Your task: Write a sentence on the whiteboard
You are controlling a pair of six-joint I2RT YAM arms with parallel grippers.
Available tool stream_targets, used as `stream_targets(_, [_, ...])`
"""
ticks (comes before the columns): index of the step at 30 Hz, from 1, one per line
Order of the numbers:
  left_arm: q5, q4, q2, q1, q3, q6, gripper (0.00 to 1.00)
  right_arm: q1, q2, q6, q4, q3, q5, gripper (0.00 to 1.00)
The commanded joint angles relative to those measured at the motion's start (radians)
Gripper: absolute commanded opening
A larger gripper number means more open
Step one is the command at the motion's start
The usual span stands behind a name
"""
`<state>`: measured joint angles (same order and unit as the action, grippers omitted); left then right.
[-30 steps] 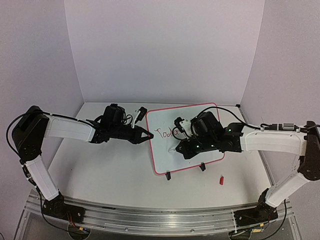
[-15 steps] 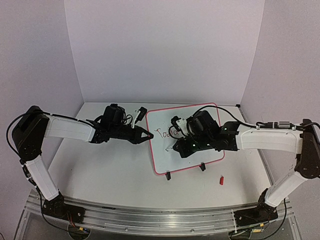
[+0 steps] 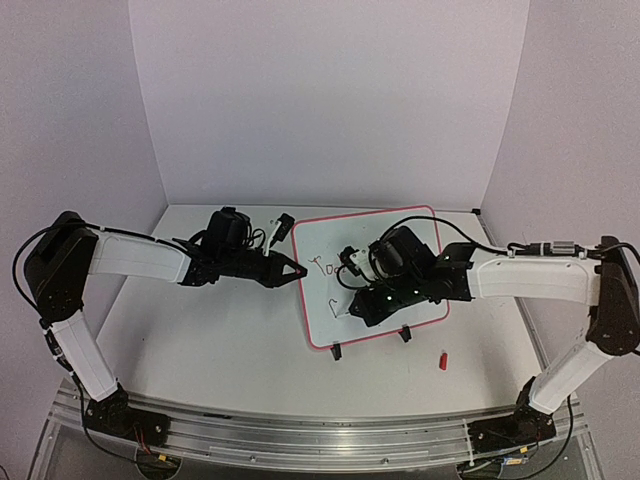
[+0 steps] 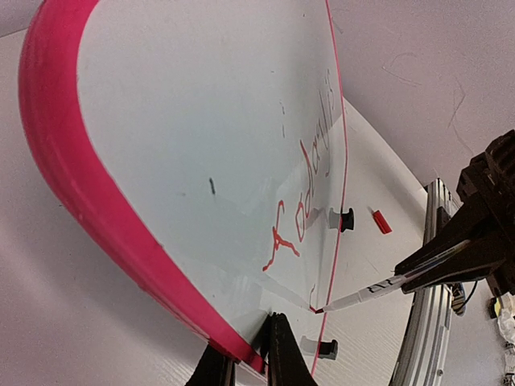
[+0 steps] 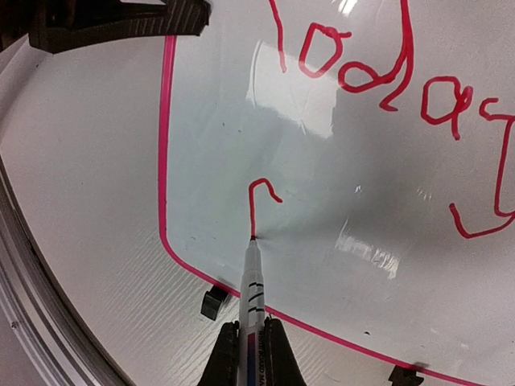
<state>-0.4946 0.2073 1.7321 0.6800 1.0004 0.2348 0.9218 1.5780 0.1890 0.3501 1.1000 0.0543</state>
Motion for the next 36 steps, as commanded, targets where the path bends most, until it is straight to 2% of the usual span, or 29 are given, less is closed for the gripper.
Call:
stream_targets(1, [0.333, -0.177, 0.069, -0.025, -0.019, -0.161, 0.0, -0.003, 0.024, 0.016, 0.04, 0.003, -0.032, 0.0])
stream_targets(13, [0.338, -0.175, 0.07, -0.025, -0.015, -0.161, 0.0, -0.003, 0.044, 0.032, 0.037, 0.012, -0.047, 0.0])
stream_targets(24, [0.338, -0.175, 0.073, -0.025, -0.018, -0.158, 0.0, -0.002, 0.008, 0.037, 0.012, 0.03, -0.121, 0.0])
stream_targets(36, [0.338, -0.177, 0.073, -0.025, -0.016, -0.158, 0.0, -0.003, -0.003, 0.032, 0.001, 0.058, -0.076, 0.0])
